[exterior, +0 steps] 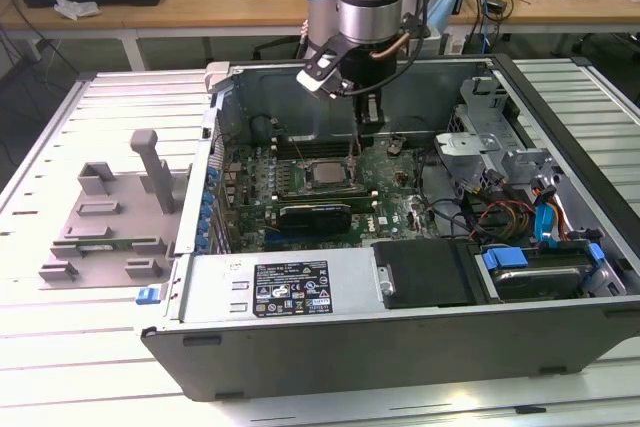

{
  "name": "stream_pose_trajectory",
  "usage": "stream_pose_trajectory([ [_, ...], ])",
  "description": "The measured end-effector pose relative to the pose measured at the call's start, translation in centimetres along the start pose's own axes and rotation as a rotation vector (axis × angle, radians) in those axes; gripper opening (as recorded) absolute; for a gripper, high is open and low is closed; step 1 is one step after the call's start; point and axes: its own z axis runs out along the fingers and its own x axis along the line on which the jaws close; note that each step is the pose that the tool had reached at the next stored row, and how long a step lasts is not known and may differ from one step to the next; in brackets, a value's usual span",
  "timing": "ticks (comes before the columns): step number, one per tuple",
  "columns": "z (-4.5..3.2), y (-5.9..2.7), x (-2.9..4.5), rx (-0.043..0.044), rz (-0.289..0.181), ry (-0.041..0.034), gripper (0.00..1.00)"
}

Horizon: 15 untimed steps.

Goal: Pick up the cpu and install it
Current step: 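Close the cpu cover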

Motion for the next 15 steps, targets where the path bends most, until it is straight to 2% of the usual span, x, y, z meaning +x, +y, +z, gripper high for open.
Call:
stream_pose_trajectory([
  [7, -0.01, -0.18, 0.04, -0.0007, 0.000, 0.0000, 0.11],
  [12, -0.06, -1.16, 0.06, -0.0015, 0.000, 0.0000, 0.11],
  [15, -0.06, -1.24, 0.06, -0.0014, 0.000, -0.0008, 0.11],
])
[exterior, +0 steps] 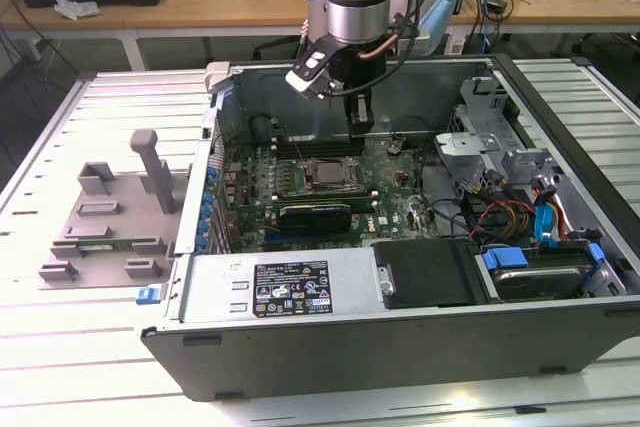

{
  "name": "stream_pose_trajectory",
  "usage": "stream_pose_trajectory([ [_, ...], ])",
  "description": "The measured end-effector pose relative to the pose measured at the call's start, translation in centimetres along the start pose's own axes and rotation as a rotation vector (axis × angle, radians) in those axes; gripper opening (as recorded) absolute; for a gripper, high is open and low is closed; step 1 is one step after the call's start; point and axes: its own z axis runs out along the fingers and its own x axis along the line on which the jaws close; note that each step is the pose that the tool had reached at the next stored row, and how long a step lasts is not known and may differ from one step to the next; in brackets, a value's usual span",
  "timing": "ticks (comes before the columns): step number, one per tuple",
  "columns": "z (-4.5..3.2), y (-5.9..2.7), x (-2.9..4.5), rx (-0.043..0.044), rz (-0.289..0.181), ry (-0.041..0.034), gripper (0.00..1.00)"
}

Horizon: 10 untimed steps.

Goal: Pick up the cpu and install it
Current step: 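Close the cpu cover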

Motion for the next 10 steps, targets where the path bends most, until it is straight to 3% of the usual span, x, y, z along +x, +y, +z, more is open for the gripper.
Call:
stream_pose_trajectory([
  [3, 0.01, 0.00, 0.00, 0.0015, 0.000, -0.0001, 0.11],
  [4, 0.05, 0.00, 0.01, 0.0158, 0.000, 0.0005, 0.11],
  [6, 0.13, 0.01, -0.04, 0.0566, 0.000, 0.0005, 0.11],
  [10, 0.15, -0.03, -0.38, 0.0567, -0.001, -0.0023, 0.11],
])
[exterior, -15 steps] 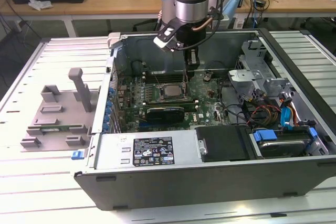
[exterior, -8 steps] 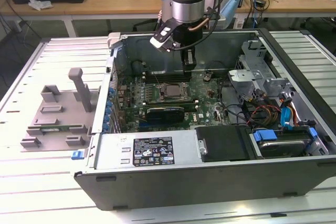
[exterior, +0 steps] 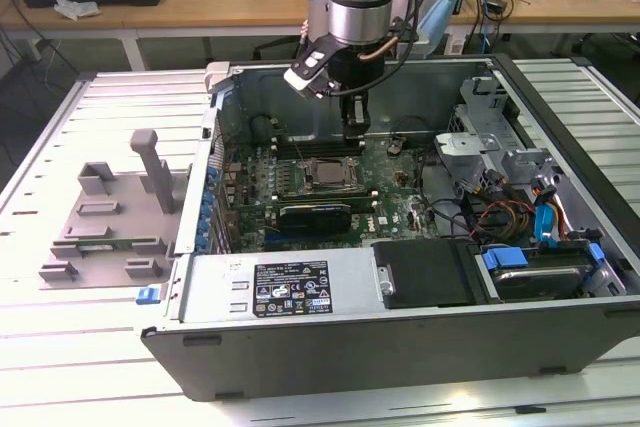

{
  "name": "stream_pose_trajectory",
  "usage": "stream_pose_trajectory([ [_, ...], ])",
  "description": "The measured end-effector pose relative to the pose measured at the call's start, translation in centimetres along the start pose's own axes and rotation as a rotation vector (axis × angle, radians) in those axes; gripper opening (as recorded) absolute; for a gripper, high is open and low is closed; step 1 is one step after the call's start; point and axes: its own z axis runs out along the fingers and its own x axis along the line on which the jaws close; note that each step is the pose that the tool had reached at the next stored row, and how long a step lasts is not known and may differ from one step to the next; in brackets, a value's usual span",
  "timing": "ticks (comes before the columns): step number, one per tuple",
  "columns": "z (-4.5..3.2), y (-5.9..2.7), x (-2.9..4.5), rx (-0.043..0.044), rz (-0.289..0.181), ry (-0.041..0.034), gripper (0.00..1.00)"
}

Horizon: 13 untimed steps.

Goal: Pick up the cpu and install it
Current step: 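Close the cpu cover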

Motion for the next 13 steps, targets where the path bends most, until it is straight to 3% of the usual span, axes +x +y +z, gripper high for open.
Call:
stream_pose_trajectory([
  [3, 0.08, -0.17, -0.45, -0.0001, 0.000, -0.0011, 0.11],
  [10, 0.60, -1.31, -0.58, 0.0000, 0.000, -0.0019, 0.11],
  [13, 0.79, -1.90, -1.18, -0.0001, 0.000, -0.0018, 0.11],
])
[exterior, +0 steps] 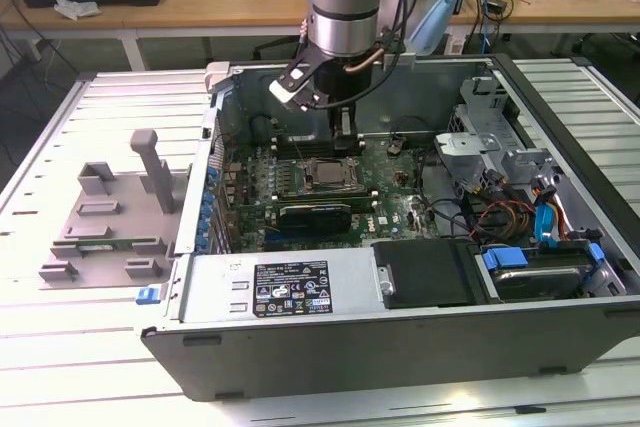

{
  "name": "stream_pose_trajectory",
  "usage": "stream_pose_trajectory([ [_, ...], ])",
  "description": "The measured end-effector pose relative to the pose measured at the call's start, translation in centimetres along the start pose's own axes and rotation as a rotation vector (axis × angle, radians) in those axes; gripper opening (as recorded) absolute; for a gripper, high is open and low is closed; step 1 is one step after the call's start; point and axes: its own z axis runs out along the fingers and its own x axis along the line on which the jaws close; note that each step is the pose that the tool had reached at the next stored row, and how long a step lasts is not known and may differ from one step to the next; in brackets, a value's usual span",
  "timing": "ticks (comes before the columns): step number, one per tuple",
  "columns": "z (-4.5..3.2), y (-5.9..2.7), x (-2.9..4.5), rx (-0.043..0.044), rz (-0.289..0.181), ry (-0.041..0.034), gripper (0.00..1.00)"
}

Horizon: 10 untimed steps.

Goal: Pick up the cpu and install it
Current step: 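Close the cpu cover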

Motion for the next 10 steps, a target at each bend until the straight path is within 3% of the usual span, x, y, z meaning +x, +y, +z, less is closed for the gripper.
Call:
stream_pose_trajectory([
  [4, 0.31, -0.46, -0.04, 0.0001, 0.000, -0.0002, 0.11],
  [10, 0.33, -0.50, -0.03, -0.0002, -0.016, -0.0002, 0.11],
])
